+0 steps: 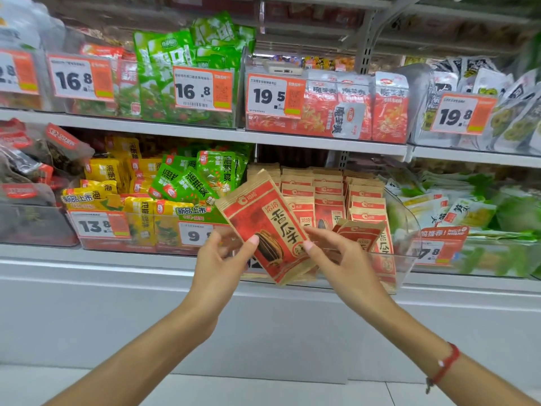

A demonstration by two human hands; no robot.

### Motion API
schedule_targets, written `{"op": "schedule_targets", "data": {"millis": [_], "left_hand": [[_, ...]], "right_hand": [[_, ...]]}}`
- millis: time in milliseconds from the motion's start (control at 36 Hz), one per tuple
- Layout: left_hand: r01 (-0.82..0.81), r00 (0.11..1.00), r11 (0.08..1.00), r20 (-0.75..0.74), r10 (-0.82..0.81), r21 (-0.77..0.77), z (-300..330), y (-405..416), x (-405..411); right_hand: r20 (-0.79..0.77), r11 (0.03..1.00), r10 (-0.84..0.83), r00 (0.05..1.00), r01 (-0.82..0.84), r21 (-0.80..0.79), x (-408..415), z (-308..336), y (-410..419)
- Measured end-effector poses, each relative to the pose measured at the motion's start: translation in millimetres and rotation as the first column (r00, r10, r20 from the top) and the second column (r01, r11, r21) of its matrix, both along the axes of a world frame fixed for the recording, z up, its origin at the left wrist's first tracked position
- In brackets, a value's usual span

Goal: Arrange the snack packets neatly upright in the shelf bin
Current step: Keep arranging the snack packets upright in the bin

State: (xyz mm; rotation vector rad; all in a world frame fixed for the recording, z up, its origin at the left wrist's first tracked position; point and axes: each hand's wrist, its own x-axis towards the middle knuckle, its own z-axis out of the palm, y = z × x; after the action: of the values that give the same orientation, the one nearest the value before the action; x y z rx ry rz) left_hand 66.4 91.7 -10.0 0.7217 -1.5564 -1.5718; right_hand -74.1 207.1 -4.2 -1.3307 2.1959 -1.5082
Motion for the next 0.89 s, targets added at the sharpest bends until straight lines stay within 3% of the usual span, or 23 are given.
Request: {"op": "schedule_targets", "data": {"millis": [167,278,333,417,500,611,695,889], "left_hand": [[-0.107,0.994,0.991,-0.013,0.106,-0.075,0.5,8.7,-4.7],[-0.108,0.994,0.986,-0.025,0.106,-0.124,9.5,11.5,-3.7],[-0.071,0.997,0.987,-0.015,0.069,-0.145,13.4,11.9,-2.6],[0.033,0.999,0.995,0.019,-0.031,-0.099,16.1,8.1,-1.3],[0.166,0.982,0.986,0.092,-0.166,0.009,14.8,-0.5,0.5],[0.354,0.929,0.93,0.077,-0.362,0.095,14.4,-3.9,2.8],[0.359,0.926,0.929,0.087,-0.367,0.093,11.4,-6.9,3.2],[0.389,0.879,0.919,0.274,-0.39,0.061,2.0,-0.9,2.5]], "right_hand": [[-0.279,0.992,-0.01,0.96,0.046,0.122,18.3,-4.3,-3.9],[-0.366,0.993,-0.039,0.93,0.076,0.087,19.2,-2.9,-3.5],[-0.309,0.995,-0.029,0.951,0.058,0.084,18.7,-0.9,-2.4],[0.019,0.995,0.069,0.997,-0.07,0.072,17.9,5.2,1.7],[0.258,0.976,0.198,0.946,-0.215,0.037,15.7,8.5,5.2],[0.299,0.952,0.275,0.914,-0.302,0.046,13.5,7.9,7.1],[0.247,0.952,0.283,0.927,-0.302,0.044,13.9,11.3,8.3],[0.293,0.961,0.259,0.92,-0.216,-0.172,10.1,16.9,10.6]]}}
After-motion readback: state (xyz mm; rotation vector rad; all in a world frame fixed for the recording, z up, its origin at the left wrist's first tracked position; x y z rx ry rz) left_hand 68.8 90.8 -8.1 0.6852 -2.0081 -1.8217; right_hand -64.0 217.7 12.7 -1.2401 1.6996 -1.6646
